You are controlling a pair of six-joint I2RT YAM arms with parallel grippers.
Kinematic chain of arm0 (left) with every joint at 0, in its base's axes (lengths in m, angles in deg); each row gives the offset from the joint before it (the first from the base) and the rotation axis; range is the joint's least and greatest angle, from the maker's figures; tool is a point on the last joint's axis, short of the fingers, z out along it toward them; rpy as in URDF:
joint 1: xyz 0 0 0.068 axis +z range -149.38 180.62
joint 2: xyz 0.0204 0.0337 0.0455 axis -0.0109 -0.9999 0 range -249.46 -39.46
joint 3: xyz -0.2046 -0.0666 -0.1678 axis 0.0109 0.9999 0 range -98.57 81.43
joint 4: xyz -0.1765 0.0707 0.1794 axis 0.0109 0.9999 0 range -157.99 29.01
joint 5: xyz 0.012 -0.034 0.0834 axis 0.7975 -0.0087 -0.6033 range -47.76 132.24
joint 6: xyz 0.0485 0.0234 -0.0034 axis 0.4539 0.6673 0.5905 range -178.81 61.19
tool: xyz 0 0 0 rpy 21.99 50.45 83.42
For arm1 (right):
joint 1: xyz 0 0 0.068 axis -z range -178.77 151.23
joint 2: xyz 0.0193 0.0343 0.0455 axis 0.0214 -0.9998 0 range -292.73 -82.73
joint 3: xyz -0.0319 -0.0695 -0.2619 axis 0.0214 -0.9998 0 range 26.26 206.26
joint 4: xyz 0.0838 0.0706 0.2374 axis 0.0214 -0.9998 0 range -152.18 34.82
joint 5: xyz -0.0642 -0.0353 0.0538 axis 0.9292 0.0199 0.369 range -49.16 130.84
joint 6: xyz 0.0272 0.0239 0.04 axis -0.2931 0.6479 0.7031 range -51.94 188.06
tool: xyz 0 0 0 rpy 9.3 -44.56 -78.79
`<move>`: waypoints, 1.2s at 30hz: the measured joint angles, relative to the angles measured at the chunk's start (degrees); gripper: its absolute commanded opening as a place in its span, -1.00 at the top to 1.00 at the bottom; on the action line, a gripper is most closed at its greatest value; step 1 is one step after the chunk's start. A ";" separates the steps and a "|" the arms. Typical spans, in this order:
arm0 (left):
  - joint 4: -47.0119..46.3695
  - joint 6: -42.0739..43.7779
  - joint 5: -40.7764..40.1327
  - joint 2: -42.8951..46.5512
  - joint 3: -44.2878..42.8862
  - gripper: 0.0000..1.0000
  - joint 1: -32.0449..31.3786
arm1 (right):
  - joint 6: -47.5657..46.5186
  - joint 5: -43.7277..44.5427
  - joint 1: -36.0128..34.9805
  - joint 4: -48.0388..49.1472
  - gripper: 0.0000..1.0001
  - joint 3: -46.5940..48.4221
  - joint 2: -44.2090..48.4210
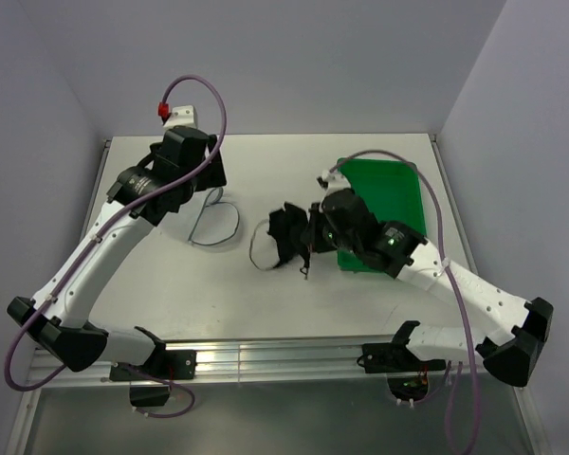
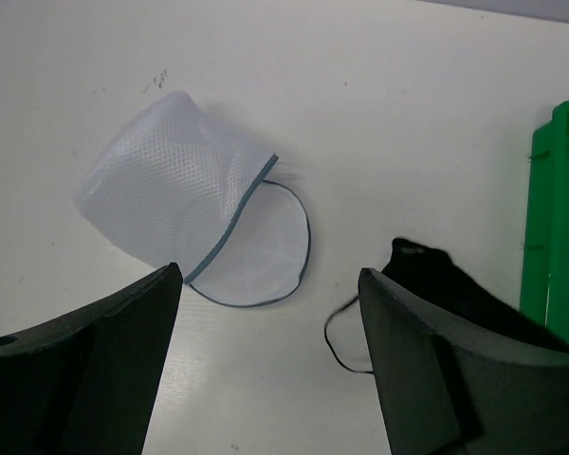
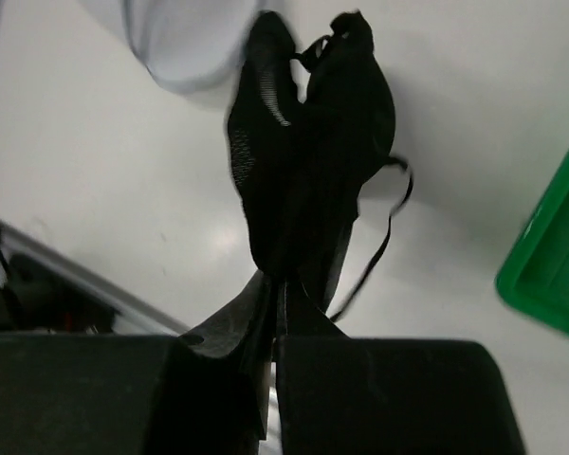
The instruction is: Place the bra in the laundry bag and zip it closed
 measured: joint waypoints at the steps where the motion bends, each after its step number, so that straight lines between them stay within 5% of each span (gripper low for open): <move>1: -0.17 -0.02 0.26 0.52 0.87 -0.64 0.00 | 1.16 -0.98 -0.44 1.33 1.00 -5.20 1.95; 10: -2.01 -0.46 2.47 1.53 8.50 -0.63 -0.02 | 6.86 -2.47 -1.01 3.96 1.00 -22.75 2.97; 36: -20.13 -8.11 16.98 -5.53 28.04 -0.59 -13.75 | 10.23 8.46 -1.11 2.38 1.00 -15.87 -2.89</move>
